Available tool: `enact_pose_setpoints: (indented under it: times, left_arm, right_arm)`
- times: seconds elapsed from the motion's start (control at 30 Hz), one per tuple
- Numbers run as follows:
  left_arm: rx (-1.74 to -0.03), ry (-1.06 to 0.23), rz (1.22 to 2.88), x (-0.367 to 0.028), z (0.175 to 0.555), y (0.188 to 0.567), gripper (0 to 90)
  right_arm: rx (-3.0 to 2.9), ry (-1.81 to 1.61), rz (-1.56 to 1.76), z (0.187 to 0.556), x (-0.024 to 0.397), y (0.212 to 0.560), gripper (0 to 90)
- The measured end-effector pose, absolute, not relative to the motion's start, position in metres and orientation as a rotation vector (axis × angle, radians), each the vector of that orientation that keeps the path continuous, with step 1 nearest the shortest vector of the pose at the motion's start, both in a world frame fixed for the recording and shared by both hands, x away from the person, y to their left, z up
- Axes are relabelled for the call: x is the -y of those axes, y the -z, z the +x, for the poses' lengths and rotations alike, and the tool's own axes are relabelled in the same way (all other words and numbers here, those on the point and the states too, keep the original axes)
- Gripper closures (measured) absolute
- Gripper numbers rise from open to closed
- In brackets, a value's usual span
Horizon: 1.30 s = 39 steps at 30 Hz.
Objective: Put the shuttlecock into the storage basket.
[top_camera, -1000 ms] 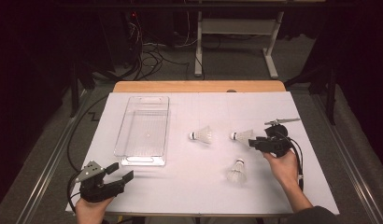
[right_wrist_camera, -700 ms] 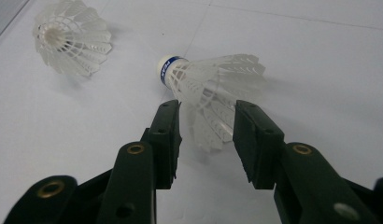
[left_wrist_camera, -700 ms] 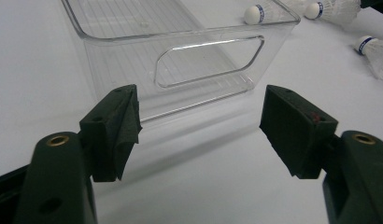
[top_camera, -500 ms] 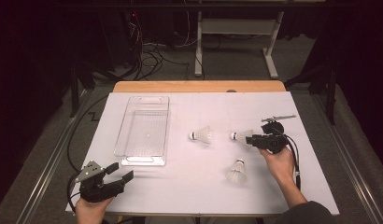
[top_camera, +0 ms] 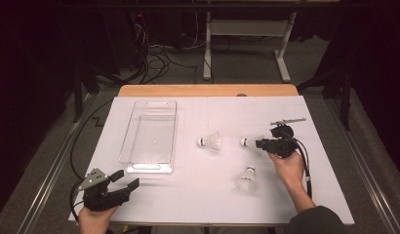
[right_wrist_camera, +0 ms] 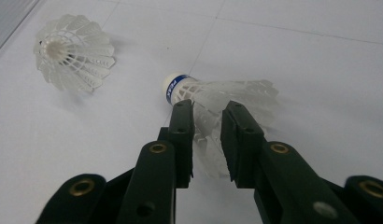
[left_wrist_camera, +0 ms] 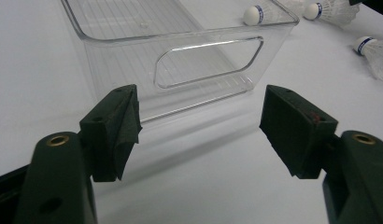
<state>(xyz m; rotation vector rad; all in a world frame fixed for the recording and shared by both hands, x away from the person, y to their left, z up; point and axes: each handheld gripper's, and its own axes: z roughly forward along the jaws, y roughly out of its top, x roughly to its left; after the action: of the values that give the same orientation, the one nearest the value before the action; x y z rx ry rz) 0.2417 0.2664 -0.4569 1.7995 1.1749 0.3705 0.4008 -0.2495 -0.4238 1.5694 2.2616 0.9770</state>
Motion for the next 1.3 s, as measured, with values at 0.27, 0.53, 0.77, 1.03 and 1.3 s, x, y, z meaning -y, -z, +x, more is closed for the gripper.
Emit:
enact_pose_setpoints:
  times: [0.27,0.53,0.77,1.03,1.3]
  left_arm:
    - [-1.175,-0.371,1.799,-0.266,0.242,0.457,29.5]
    - [-1.174,-0.369,1.800,-0.266,0.242,0.457,29.5]
    - [-1.175,-0.370,1.798,-0.266,0.242,0.457,29.5]
    - [-1.174,-0.370,1.798,-0.266,0.242,0.457,29.5]
    - [-1.174,-0.371,1.799,-0.266,0.242,0.457,29.5]
  right_arm:
    - [-2.269,-0.999,1.575,0.402,0.248,0.424,82.5]
    - [-2.293,-1.005,1.560,0.403,0.247,0.423,89.8]
    - [-2.315,-1.002,1.537,0.403,0.244,0.419,90.0]
    - [-2.328,-1.010,1.511,0.403,0.241,0.412,90.0]
    - [-2.347,-1.027,1.484,0.402,0.238,0.408,90.0]
